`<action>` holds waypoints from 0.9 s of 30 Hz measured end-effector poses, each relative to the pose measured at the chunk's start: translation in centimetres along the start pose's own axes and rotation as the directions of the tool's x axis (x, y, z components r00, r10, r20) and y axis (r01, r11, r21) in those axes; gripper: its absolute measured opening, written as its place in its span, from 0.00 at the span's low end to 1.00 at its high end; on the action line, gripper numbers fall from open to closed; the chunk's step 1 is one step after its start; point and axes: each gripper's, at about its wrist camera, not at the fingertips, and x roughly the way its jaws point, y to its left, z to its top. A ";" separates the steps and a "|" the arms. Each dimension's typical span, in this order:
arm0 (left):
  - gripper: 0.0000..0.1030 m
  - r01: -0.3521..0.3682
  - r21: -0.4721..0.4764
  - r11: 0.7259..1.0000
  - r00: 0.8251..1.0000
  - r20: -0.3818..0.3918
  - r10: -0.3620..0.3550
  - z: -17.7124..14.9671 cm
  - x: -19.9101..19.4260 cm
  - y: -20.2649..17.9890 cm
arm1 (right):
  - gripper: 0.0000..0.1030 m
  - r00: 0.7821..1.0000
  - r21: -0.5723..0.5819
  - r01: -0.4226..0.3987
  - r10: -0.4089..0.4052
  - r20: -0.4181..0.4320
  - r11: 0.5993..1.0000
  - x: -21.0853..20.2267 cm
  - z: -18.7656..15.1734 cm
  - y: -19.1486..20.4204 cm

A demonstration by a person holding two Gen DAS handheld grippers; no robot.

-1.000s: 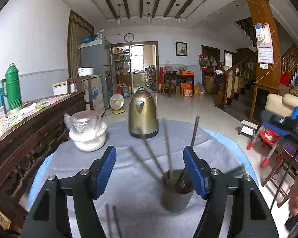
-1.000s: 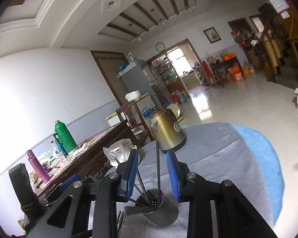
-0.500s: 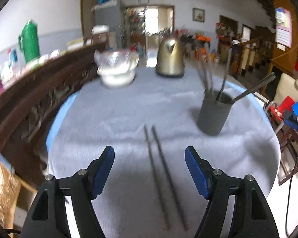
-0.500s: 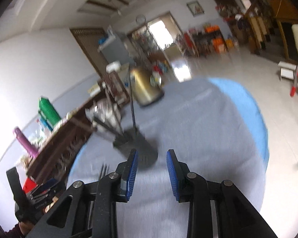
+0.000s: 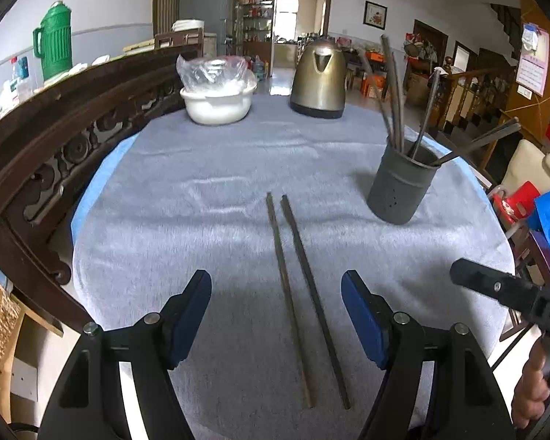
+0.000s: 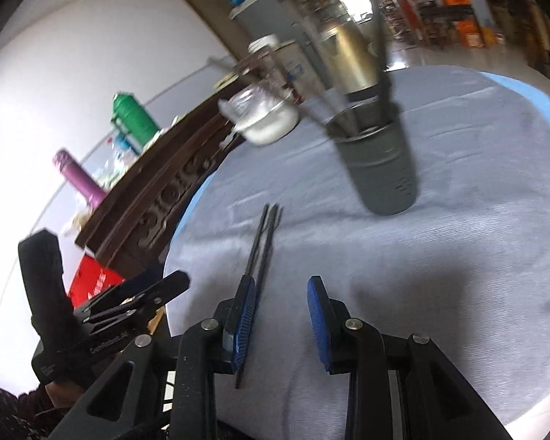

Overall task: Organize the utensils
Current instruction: 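Move both grippers back to the last two chopsticks on the cloth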

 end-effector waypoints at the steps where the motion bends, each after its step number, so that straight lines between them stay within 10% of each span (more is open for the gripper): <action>1: 0.72 -0.002 -0.010 1.000 1.000 -0.004 0.002 -0.1 0.1 0.3 | 0.32 1.000 0.001 -0.002 0.002 -0.009 1.000 0.2 -0.3 0.1; 27: 0.72 -0.057 -0.242 0.969 0.991 -0.133 0.025 -2.5 3.1 7.6 | 0.25 0.961 -0.081 0.135 -0.151 -0.232 0.987 12.3 1.5 4.2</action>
